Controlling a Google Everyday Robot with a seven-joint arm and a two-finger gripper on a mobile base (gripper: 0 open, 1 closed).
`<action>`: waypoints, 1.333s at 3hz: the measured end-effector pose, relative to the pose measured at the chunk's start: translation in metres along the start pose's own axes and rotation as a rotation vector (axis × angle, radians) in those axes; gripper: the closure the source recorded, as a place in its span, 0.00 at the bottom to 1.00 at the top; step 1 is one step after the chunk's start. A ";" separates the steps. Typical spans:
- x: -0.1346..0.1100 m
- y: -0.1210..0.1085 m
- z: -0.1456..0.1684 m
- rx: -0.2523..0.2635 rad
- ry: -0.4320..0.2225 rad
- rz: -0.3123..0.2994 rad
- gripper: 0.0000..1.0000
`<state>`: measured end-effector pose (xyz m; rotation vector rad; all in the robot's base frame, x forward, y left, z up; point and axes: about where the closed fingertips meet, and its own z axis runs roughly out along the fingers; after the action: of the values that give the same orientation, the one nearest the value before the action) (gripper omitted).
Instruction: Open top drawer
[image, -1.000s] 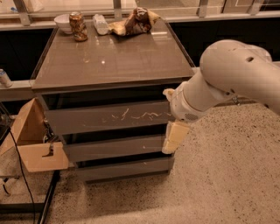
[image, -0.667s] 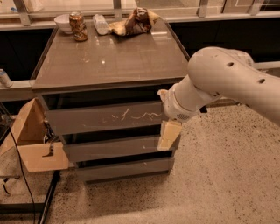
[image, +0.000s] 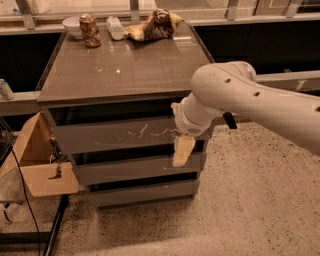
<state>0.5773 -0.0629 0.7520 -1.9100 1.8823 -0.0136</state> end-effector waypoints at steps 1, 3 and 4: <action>0.000 -0.016 0.027 0.004 0.020 -0.024 0.00; 0.003 -0.039 0.077 -0.006 0.047 -0.036 0.00; 0.001 -0.051 0.103 -0.022 0.064 -0.040 0.00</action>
Offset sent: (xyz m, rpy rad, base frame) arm 0.0696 0.0201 -0.0638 -0.0593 -0.0125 0.0231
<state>0.6584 -0.0341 0.6759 -1.9835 1.8929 -0.0666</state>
